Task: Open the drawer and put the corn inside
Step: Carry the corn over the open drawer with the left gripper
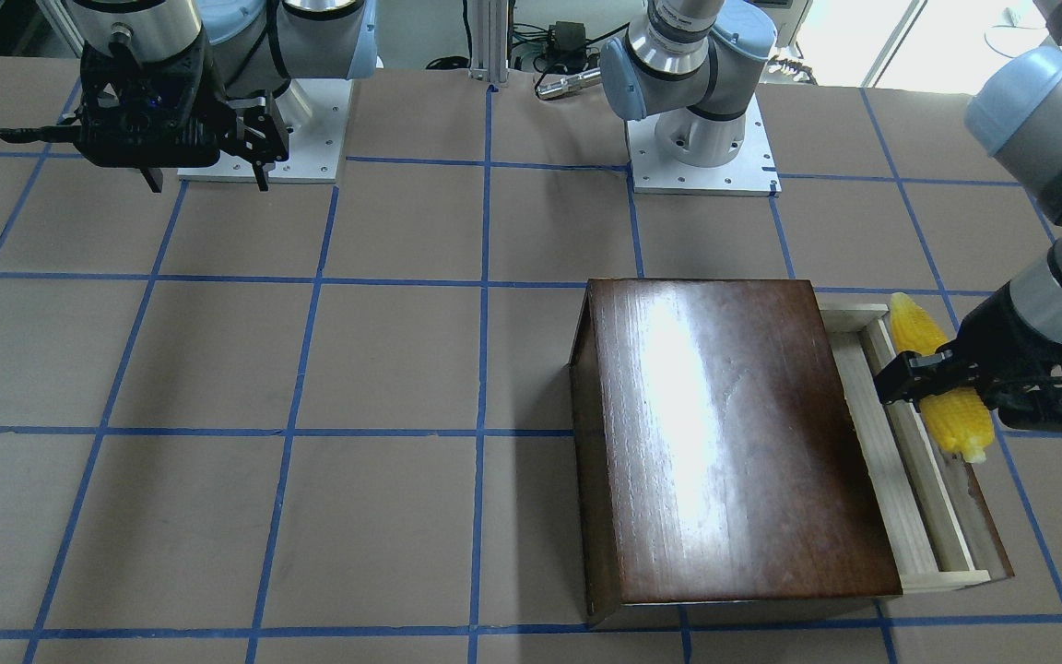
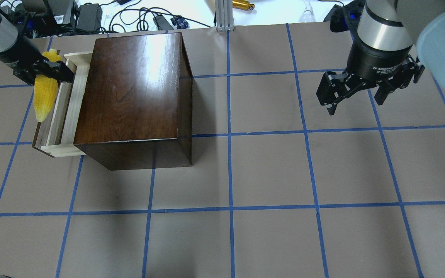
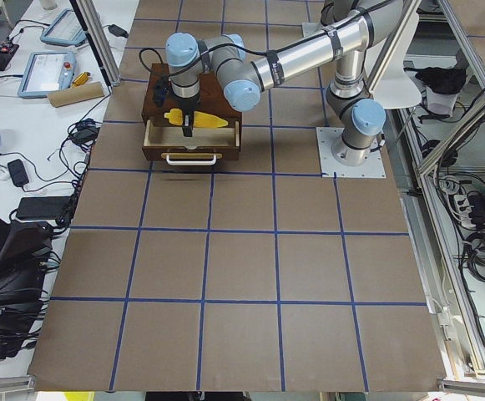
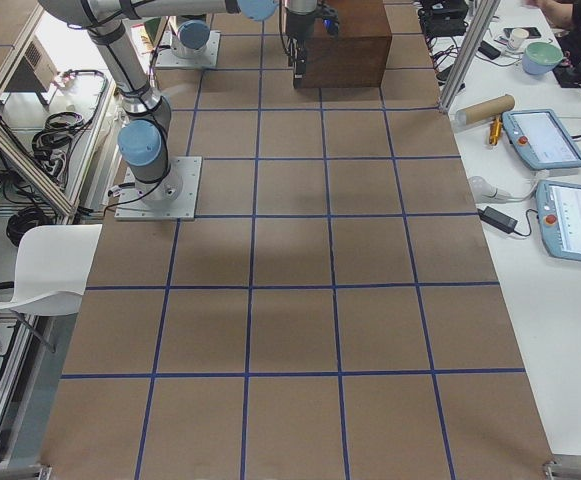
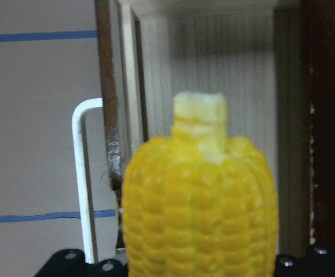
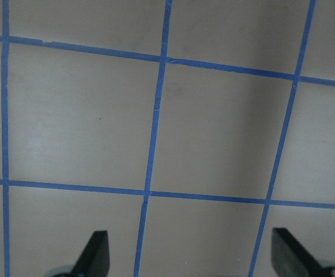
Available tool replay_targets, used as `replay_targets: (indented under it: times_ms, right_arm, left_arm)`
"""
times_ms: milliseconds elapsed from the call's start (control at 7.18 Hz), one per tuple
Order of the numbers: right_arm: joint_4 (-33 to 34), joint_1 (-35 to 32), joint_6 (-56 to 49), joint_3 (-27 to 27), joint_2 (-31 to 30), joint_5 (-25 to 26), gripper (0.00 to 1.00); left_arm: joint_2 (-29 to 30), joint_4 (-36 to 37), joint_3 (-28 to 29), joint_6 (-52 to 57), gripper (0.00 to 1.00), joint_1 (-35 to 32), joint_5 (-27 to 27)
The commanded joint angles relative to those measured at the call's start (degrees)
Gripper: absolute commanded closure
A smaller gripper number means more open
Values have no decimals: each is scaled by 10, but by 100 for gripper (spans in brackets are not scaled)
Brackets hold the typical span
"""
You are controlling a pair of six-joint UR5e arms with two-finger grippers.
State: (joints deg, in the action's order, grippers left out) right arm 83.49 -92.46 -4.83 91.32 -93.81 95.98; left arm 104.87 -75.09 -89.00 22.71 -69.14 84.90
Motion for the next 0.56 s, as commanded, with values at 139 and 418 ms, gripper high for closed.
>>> replay_targets:
  times_ms: [139,418]
  right_arm:
    - [0,0,0,0,-1,0,0]
    - [0,0,0,0,-1,1,0]
  left_arm:
    - [10,0,-2,-4,0,-5,1]
    - [7,0,1,-6,0,-6,0]
